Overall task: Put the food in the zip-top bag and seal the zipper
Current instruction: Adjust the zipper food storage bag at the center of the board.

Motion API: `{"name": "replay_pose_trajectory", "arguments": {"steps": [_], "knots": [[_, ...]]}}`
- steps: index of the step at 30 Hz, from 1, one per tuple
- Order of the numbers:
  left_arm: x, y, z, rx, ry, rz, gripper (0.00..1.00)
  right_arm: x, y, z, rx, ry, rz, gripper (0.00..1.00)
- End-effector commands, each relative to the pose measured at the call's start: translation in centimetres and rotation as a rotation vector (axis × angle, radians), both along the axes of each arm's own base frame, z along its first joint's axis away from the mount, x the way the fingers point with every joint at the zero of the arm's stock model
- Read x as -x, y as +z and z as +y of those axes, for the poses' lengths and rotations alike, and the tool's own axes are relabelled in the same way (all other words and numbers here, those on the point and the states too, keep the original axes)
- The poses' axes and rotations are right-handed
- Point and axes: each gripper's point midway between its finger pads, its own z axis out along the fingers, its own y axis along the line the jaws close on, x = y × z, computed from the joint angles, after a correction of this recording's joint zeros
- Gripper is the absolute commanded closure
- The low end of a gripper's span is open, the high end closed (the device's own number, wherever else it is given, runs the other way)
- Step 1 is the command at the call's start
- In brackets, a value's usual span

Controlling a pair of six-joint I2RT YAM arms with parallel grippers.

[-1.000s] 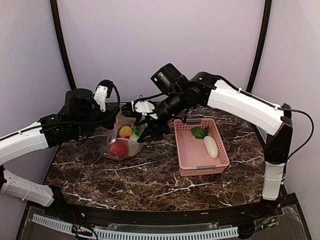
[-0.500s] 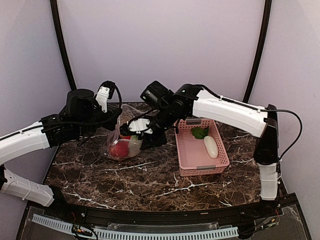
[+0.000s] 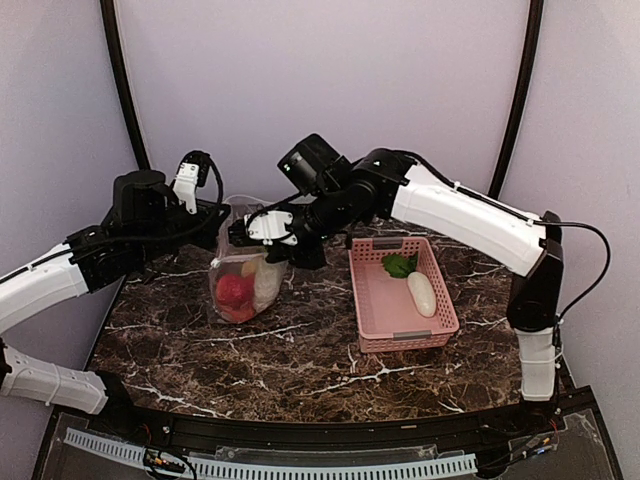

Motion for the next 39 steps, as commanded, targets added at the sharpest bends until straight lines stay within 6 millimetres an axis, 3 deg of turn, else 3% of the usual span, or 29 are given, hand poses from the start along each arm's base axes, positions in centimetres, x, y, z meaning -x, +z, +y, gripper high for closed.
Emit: {"name": "replay_pose_trajectory", "arguments": {"steps": [1, 7, 13, 16, 17, 21, 22, 25, 28, 31, 34, 39], "knots": [[0.8, 4.4, 1.3, 0.158, -0.049, -0.089, 0.99, 0.6, 6.2, 1.8, -0.16, 0.015, -0.091, 1.0], [-1.3, 0.6, 0.4, 0.044, -0.041, 0.078, 0.99, -0.1, 2.5, 2.1, -0.075, -0.001, -0.082, 1.0], [-1.4, -0.3, 0.2, 0.051, -0.044, 0.1, 0.99, 0.4, 3.7, 2.2, -0.106, 0.005, -0.066, 1.0], [-1.9, -1.2, 0.7, 0.014, -0.005, 0.124, 0.99, 0.6, 3.2, 2.0, -0.094, 0.01, -0.053, 0.98], [-2.0, -1.0, 0.7, 0.013, -0.002, 0.125, 0.99, 0.6, 3.0, 2.0, -0.09, 0.009, -0.051, 0.92], [-1.8, -0.1, 0.8, 0.034, -0.005, 0.093, 0.99, 0.5, 3.9, 1.7, -0.103, -0.004, -0.06, 0.5], [-1.6, -0.1, 1.0, 0.039, -0.003, 0.084, 0.99, 0.5, 4.5, 1.4, -0.107, -0.003, -0.074, 0.44], [-1.0, 2.1, 1.9, 0.086, 0.012, -0.008, 0.99, 0.2, 7.1, -0.8, -0.127, -0.003, -0.119, 0.39], [-0.9, 2.7, 2.9, 0.093, 0.051, -0.048, 0.99, -0.6, 9.8, -3.9, -0.176, -0.024, -0.099, 0.38], [-0.8, 3.6, 4.0, 0.092, 0.093, -0.091, 0.99, -2.8, 11.0, -7.4, -0.2, -0.099, -0.08, 0.35], [-0.5, 4.0, 4.3, 0.104, 0.083, -0.122, 0.99, -5.5, 9.2, -10.6, -0.181, -0.202, -0.014, 0.35], [-0.7, 2.6, 2.0, 0.116, -0.015, -0.05, 0.99, -10.7, 4.5, -17.1, -0.24, -0.465, 0.15, 0.34]]}}
